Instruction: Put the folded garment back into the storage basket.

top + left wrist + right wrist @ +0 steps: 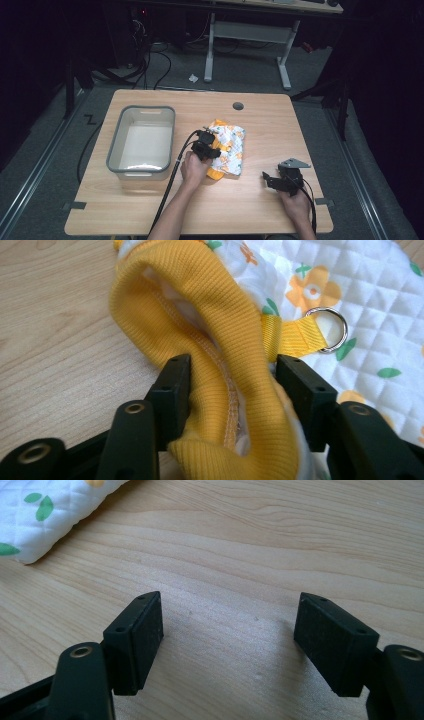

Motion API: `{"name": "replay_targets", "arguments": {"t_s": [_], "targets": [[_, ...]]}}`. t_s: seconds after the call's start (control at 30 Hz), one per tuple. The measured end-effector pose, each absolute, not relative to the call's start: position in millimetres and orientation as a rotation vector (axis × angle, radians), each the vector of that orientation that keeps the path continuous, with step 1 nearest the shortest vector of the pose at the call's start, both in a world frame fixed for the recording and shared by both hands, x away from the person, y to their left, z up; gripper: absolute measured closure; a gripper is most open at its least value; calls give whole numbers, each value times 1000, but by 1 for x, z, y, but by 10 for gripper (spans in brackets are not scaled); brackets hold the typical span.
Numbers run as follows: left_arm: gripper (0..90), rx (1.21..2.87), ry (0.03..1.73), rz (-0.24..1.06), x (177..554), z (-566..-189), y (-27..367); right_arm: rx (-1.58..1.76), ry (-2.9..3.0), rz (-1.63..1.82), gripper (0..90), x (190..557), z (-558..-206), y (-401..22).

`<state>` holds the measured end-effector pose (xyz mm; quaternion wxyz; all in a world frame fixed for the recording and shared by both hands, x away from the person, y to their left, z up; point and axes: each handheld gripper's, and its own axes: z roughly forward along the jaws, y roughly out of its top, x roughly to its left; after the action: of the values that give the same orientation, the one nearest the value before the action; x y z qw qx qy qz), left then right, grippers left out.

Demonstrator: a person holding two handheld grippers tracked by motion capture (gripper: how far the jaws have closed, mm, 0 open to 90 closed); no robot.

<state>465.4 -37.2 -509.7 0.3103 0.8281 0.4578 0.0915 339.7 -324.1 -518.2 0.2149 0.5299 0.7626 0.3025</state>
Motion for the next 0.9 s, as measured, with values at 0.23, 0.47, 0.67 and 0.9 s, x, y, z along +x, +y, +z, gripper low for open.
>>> {"name": "replay_targets", "arguments": {"t_s": [0.23,0.47,0.67,0.9], "targets": [[617,2174,1208,222,463,-510,-38,1469,2115,839,281,340,-518,-324],[682,2152,1231,183,464,-509,-38,1470,2115,839,281,340,-518,-324],[712,2152,1222,187,463,-508,-38,1469,2115,839,281,340,-518,-324],[734,2136,1216,168,463,-504,-36,1468,2116,839,280,340,-518,-324]]}}
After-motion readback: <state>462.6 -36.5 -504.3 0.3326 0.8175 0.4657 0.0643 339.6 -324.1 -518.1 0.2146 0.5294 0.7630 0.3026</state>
